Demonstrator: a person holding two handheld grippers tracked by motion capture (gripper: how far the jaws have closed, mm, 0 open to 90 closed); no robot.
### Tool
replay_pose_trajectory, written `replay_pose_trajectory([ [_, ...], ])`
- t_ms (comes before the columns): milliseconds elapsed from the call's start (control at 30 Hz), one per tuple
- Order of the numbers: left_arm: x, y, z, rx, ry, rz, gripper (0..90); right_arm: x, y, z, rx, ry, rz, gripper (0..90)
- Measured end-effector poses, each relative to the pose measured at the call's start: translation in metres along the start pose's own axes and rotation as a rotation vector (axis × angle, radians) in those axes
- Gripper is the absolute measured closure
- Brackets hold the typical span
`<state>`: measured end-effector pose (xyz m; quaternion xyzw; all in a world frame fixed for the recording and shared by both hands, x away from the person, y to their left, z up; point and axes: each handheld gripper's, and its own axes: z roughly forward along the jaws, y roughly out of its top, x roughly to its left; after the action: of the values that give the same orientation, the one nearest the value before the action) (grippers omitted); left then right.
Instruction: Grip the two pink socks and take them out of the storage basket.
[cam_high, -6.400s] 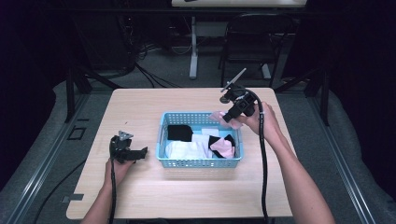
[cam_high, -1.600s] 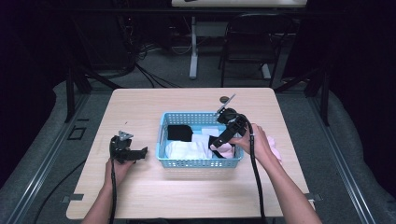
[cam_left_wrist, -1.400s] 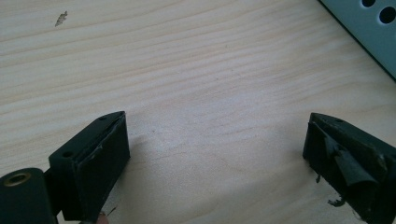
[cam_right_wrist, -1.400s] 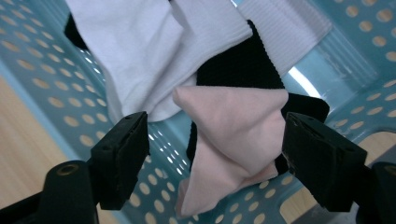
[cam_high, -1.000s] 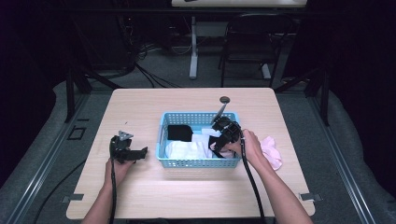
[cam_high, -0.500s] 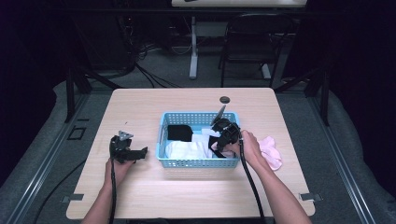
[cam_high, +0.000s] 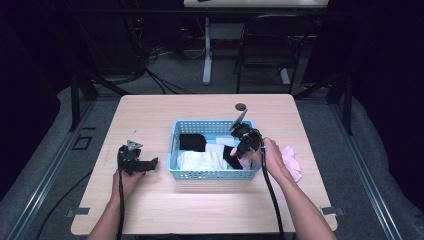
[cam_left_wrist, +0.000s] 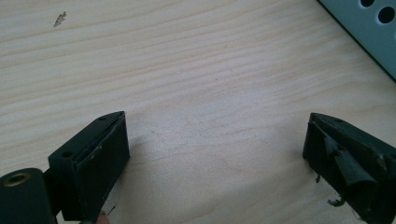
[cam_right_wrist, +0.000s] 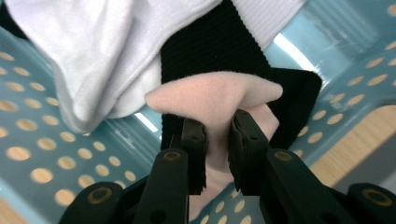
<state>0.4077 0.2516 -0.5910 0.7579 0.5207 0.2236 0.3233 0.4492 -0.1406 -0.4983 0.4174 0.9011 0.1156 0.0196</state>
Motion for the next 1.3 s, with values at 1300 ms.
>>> replay_pose_trajectory([
  [1300, 0.0, 0.0, 0.0, 0.0, 0.0, 0.0, 6.9, 0.012, 0.011, -0.085, -0.124, 0.002, -0.06, 76.5],
])
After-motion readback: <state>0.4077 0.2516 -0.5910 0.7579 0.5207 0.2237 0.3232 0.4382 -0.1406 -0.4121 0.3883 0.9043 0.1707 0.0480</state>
